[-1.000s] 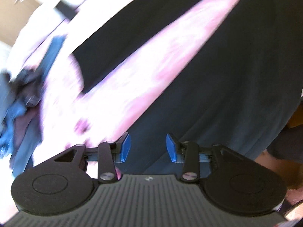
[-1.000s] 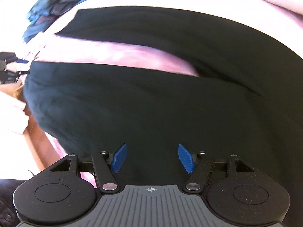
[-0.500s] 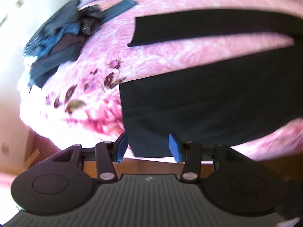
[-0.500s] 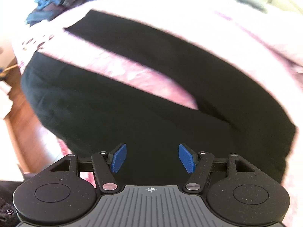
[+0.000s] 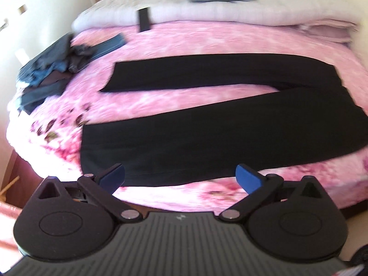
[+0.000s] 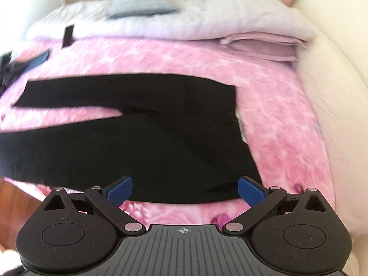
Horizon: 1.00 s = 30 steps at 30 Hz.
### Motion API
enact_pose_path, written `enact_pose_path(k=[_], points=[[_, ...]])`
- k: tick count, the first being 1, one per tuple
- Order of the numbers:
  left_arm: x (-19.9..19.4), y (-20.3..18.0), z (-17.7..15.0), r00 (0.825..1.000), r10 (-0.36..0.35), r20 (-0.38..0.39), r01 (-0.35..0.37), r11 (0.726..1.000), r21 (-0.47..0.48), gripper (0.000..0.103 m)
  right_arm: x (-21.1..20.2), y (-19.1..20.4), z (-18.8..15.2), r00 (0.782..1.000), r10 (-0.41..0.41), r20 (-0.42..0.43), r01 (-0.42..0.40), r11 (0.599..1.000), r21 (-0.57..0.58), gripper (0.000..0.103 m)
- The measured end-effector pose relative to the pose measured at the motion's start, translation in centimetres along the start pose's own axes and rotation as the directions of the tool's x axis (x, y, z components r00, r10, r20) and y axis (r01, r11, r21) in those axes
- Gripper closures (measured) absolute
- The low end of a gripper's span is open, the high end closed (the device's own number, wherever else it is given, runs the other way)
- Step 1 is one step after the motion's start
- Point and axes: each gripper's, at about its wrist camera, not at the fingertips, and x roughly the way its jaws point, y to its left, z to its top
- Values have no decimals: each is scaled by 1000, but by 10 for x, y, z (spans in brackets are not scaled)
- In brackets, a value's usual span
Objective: Fold clothes
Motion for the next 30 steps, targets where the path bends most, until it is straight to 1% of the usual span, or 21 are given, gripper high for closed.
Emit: enact_pose_path(k=[3, 6, 9, 13, 22, 30], points=[[-11, -21, 12, 999, -25, 23, 23, 998, 57, 2, -16, -5, -4, 1000, 10, 10, -11, 998, 56, 2], [-20, -27, 27, 998, -29, 56, 24, 995, 93, 2, -23, -1, -7, 1000, 13, 9, -14, 995, 98, 2], [-29, -26, 42, 995, -16, 95, 6, 994, 105, 2, -26, 2, -1, 1000, 27, -2, -27, 994, 110, 2], [-33, -19, 50, 993, 3, 114, -15, 995, 102, 2, -28, 9, 4, 1000, 23, -9, -22, 994, 105, 2], [-29, 0, 38, 995, 39, 87, -44, 997, 65, 2, -20, 23, 13, 999, 49, -7, -48, 995, 84, 2], [-29, 13, 23, 996, 68, 50, -69, 997, 30, 2, -8, 40, 13, 996, 79, -37, -78, 996, 38, 2]])
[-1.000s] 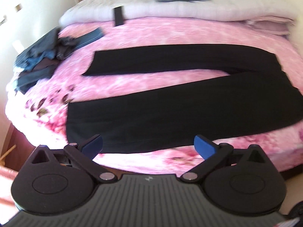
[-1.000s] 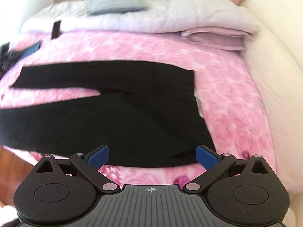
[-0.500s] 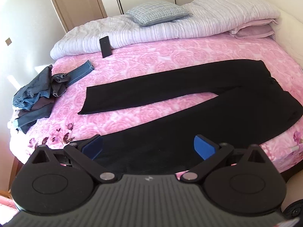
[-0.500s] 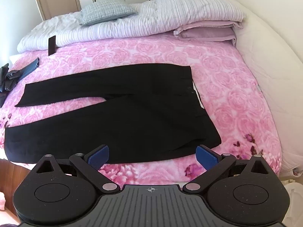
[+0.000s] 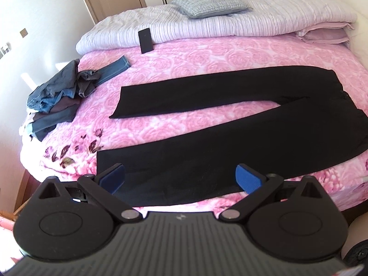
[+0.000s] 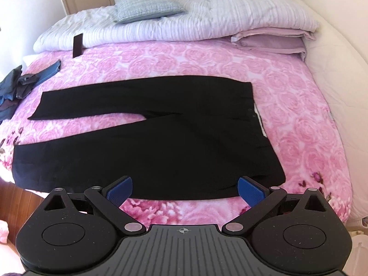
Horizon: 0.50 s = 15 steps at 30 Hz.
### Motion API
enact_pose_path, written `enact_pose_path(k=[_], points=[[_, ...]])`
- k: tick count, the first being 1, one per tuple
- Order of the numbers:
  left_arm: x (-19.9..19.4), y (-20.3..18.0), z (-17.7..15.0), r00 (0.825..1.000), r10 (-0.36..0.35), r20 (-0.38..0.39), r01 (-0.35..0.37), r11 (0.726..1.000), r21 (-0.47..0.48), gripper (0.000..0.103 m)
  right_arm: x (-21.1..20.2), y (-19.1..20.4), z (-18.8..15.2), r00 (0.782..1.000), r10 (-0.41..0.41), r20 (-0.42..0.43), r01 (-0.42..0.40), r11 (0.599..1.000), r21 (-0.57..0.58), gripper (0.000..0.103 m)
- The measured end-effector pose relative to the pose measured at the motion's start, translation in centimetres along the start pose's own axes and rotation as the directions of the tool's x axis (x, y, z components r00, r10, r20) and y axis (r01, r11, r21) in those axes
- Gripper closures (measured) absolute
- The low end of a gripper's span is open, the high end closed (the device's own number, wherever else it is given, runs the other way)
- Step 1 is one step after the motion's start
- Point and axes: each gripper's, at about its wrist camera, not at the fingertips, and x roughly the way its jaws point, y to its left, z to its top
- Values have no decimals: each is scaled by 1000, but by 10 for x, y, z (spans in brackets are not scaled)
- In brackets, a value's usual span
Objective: Fold clothes
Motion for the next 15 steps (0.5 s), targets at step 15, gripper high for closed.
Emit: enact_pose_path(k=[15], points=[[0, 4, -30, 998, 31, -60, -31, 999, -9, 2, 24, 24, -19, 996, 30, -81, -38, 995, -89, 2]])
